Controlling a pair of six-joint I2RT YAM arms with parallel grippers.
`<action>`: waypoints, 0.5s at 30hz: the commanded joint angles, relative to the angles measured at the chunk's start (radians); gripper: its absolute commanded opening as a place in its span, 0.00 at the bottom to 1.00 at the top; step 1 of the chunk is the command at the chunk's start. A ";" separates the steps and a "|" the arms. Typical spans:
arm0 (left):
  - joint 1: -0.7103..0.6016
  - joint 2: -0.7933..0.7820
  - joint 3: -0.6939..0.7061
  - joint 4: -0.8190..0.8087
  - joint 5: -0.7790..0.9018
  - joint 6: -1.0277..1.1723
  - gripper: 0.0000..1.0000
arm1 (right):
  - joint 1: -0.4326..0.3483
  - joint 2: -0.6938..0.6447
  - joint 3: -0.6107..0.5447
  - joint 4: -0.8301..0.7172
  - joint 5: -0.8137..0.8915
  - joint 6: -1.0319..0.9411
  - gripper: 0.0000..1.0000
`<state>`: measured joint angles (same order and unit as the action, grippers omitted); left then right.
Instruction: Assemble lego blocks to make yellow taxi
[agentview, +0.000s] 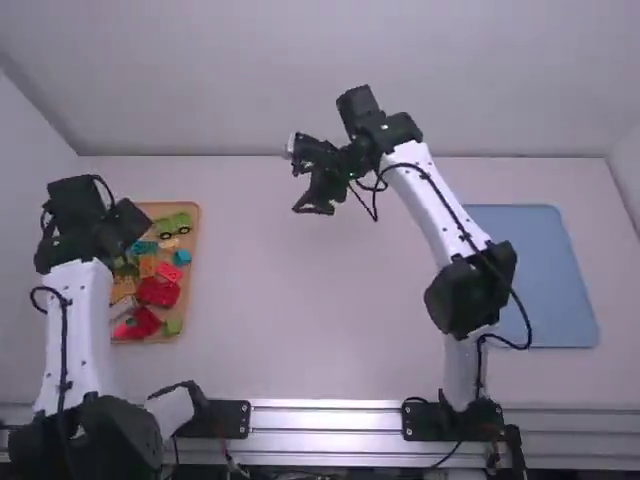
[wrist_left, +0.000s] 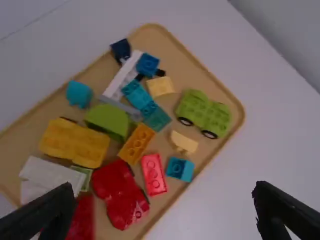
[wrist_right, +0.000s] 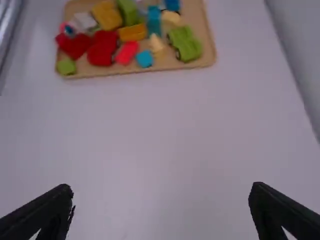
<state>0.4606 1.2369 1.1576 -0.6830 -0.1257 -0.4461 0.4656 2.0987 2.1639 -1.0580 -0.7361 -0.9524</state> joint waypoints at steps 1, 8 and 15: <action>0.046 0.023 0.047 -0.013 0.065 -0.012 0.97 | 0.013 0.045 0.083 -0.006 -0.055 -0.082 0.96; 0.138 0.074 0.133 -0.121 0.135 0.003 0.99 | 0.002 0.089 0.143 0.024 -0.072 0.014 0.98; 0.155 0.092 0.265 -0.275 0.133 0.080 0.99 | -0.009 0.086 0.094 0.018 -0.137 0.012 0.99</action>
<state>0.6125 1.3220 1.3739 -0.9421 -0.0013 -0.4103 0.4519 2.1769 2.2723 -1.0416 -0.8181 -0.9455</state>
